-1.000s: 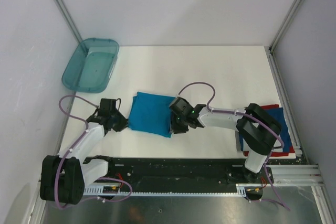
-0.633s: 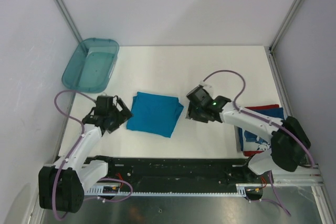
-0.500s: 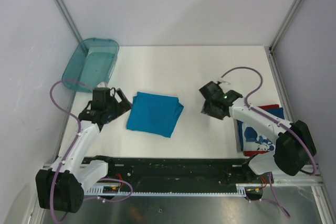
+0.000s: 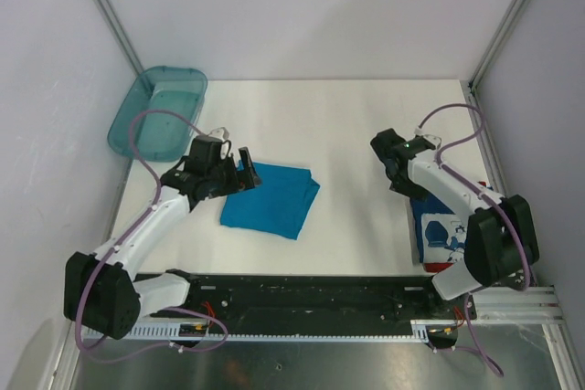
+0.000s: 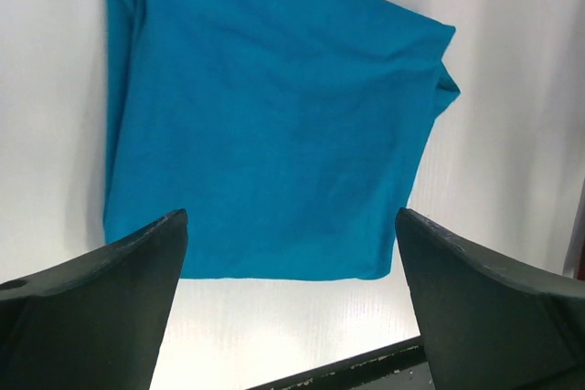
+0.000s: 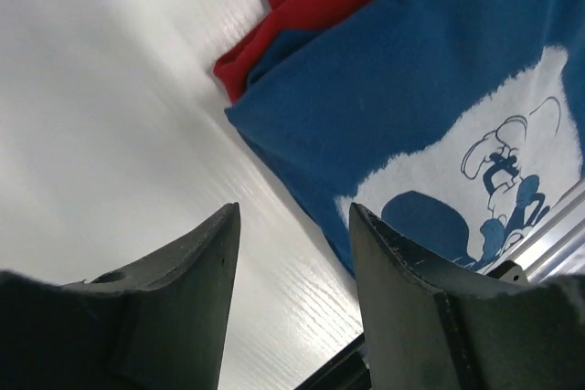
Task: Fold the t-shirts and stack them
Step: Put the neatly folded tshirt into the corner of the board with both arms
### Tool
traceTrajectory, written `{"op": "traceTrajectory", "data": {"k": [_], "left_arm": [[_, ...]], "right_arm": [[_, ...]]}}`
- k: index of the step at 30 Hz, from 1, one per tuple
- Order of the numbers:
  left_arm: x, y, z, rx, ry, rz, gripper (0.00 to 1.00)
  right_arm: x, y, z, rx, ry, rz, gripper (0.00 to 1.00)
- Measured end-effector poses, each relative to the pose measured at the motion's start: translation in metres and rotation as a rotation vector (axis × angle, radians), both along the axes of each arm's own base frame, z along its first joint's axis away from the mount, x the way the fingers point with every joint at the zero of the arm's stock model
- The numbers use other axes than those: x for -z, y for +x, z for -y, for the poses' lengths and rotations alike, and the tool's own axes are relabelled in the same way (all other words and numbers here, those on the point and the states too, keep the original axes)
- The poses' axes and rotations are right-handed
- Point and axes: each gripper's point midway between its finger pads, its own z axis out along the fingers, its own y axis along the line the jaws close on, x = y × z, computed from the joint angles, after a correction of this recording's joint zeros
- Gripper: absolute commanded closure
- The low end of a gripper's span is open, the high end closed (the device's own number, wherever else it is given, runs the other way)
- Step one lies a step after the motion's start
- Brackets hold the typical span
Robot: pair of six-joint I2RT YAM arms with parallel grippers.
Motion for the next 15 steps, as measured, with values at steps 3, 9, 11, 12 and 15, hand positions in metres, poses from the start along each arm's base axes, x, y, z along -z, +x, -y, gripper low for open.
{"op": "traceTrajectory", "data": {"k": [3,9,11,12,15], "left_arm": [[0.002,0.0,0.009,0.036,-0.009,-0.007,0.01],[0.007,0.002,0.017,0.061,-0.025,-0.023,0.01],[0.009,0.002,0.019,0.067,-0.029,-0.029,0.01],[0.009,0.003,0.019,0.069,-0.03,-0.03,0.01],[0.009,0.004,0.022,0.079,-0.042,-0.029,0.0]], "right_arm": [[0.001,0.01,0.004,0.004,-0.052,-0.022,0.44],[0.017,0.018,0.007,-0.01,-0.12,-0.096,0.44],[0.022,0.021,0.01,-0.013,-0.143,-0.119,0.44],[0.023,0.023,0.011,-0.014,-0.152,-0.127,0.44],[0.028,0.032,0.013,-0.023,-0.183,-0.148,0.43]]}}
